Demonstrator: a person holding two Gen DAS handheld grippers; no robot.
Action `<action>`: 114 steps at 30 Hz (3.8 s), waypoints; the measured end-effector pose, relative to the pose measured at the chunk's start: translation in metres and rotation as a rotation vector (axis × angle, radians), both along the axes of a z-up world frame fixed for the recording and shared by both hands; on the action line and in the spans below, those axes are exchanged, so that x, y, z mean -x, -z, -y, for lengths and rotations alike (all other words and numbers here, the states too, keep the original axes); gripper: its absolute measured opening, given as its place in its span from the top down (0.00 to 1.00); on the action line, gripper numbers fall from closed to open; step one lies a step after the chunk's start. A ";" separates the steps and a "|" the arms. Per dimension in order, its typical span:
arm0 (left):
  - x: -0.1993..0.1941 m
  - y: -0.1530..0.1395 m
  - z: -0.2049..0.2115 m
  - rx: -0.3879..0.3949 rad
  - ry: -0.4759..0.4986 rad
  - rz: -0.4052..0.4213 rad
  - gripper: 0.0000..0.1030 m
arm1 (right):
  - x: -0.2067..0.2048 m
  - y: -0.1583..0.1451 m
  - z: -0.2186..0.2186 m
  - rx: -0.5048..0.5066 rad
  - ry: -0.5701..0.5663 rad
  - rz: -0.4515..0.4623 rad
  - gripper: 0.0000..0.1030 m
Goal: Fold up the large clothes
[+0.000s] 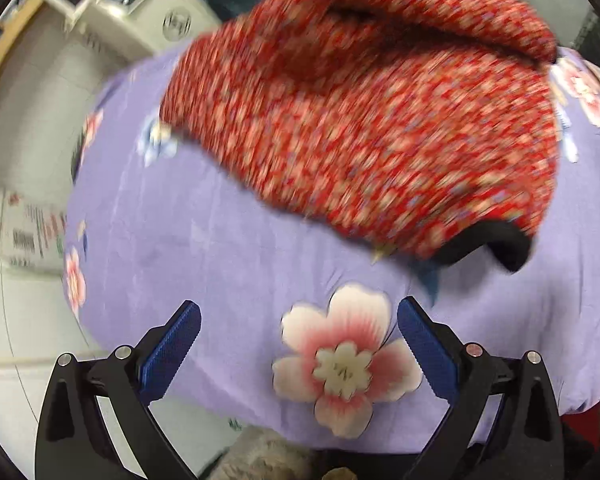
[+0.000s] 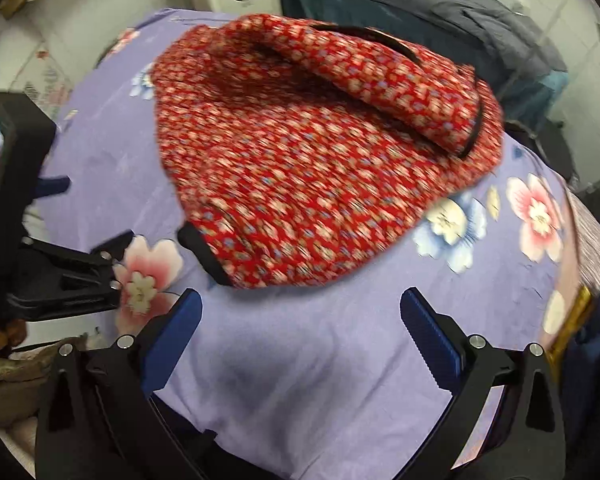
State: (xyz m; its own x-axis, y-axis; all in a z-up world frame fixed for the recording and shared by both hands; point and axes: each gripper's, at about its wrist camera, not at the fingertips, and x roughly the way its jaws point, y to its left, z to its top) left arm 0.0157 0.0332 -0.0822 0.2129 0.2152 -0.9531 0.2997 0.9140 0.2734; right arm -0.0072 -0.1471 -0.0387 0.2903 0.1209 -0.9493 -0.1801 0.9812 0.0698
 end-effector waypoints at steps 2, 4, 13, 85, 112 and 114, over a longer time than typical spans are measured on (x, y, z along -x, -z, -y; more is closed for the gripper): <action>-0.001 0.009 -0.018 0.029 -0.065 -0.047 0.06 | -0.015 -0.004 -0.007 0.039 -0.080 0.044 0.05; 0.003 0.014 -0.041 0.061 -0.145 -0.073 0.06 | -0.033 -0.007 -0.014 0.078 -0.158 0.093 0.05; 0.032 0.009 -0.092 0.077 -0.313 -0.030 0.06 | -0.172 0.026 -0.036 0.232 -0.361 0.154 0.05; -0.026 -0.072 -0.086 0.427 -0.285 0.094 0.06 | 0.035 0.017 -0.165 -0.085 -0.775 0.080 0.94; -0.134 0.021 0.018 0.604 -0.370 0.006 0.85 | 0.003 0.022 0.064 -0.175 0.269 0.081 0.06; -0.108 -0.009 0.021 0.631 -0.265 0.066 0.87 | 0.003 0.018 0.074 -0.182 0.290 0.089 0.06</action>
State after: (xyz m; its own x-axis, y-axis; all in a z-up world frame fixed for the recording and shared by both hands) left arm 0.1233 0.0124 -0.0733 0.2920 -0.3242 -0.8998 0.0453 0.9444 -0.3256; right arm -0.0098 -0.2208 -0.0566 0.4178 0.1864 -0.8892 0.0907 0.9653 0.2450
